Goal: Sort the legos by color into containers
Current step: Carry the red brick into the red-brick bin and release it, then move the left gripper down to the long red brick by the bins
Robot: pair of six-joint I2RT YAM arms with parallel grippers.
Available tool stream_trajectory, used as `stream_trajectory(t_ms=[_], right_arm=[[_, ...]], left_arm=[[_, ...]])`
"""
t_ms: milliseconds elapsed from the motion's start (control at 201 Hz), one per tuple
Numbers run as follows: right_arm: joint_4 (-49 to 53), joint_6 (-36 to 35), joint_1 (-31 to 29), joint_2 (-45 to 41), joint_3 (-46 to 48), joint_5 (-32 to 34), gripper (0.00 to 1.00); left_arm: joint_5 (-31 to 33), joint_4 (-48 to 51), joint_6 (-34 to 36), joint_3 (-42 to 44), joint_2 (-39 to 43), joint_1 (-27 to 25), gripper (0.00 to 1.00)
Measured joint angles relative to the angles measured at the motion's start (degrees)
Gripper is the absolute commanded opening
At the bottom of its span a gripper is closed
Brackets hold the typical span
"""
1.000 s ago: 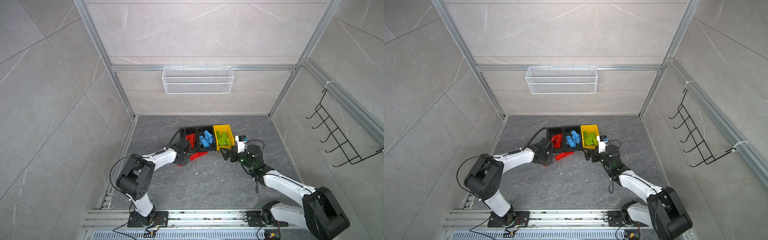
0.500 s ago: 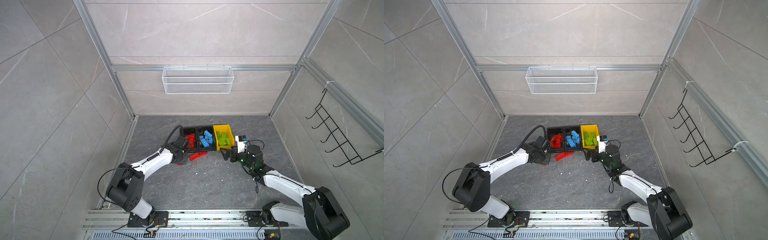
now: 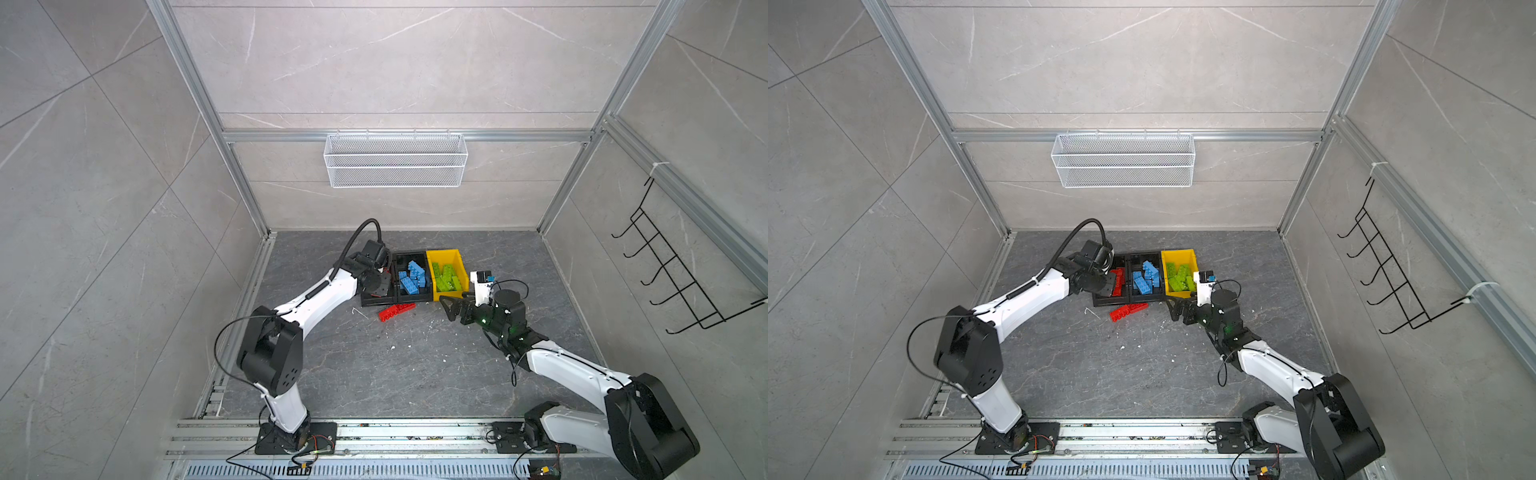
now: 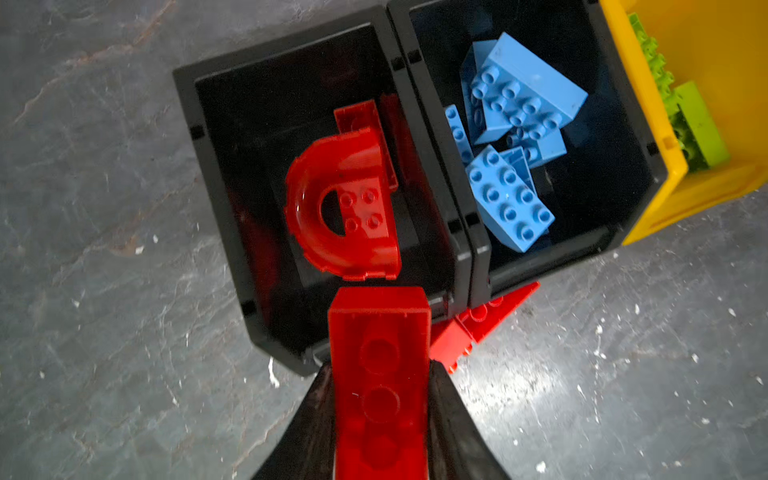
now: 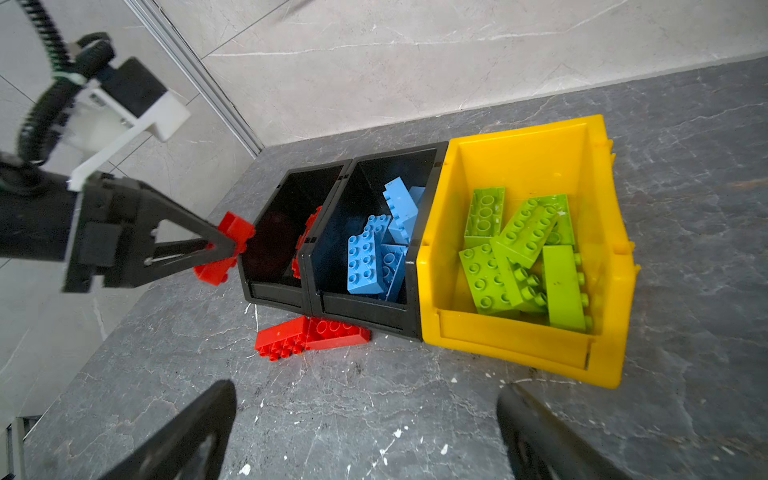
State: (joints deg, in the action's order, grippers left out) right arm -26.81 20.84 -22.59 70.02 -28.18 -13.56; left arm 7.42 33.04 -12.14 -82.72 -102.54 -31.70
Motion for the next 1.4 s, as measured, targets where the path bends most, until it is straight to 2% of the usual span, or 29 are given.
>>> stream_trajectory(t_ms=[244, 304, 408, 532, 597, 781, 950, 1169, 1398], right_arm=[[0.00, 0.02, 0.00, 0.00, 0.00, -0.02, 1.00], [0.00, 0.02, 0.02, 0.00, 0.00, -0.07, 1.00], [0.00, 0.02, 0.00, 0.00, 0.00, -0.44, 1.00], [0.00, 0.20, 0.00, 0.00, 0.00, -0.87, 1.00], [-0.02, 0.20, 0.02, 0.02, 0.00, -0.92, 1.00], [-0.02, 0.20, 0.00, 0.07, 0.00, -1.07, 1.00], [-0.04, 0.20, 0.00, 0.39, 0.00, -1.09, 1.00], [-0.04, 0.20, 0.02, 1.81, -0.04, -1.22, 1.00], [-0.57, 0.20, 0.02, 1.99, -0.04, -1.46, 1.00]], left_arm=[[-0.13, -0.26, 2.34, -4.74, -8.02, 2.45, 0.20], [-0.11, -0.24, 2.60, -4.94, -8.37, 2.89, 0.29], [-0.09, 0.00, 3.39, -6.03, -8.87, 3.48, 0.56], [0.15, -0.11, 4.17, -6.91, -9.16, 3.56, 0.74], [0.17, -0.11, 4.50, -6.88, -9.16, 3.56, 0.79], [-1.20, -0.72, 4.76, -2.93, -5.46, 3.56, 0.80], [-3.34, -1.53, 4.76, 4.42, 4.24, 2.45, 0.80], [-5.20, -4.39, 4.76, 17.35, 15.85, -2.01, 0.81], [-6.03, -5.73, 4.68, 25.66, 17.64, -2.91, 0.82]])
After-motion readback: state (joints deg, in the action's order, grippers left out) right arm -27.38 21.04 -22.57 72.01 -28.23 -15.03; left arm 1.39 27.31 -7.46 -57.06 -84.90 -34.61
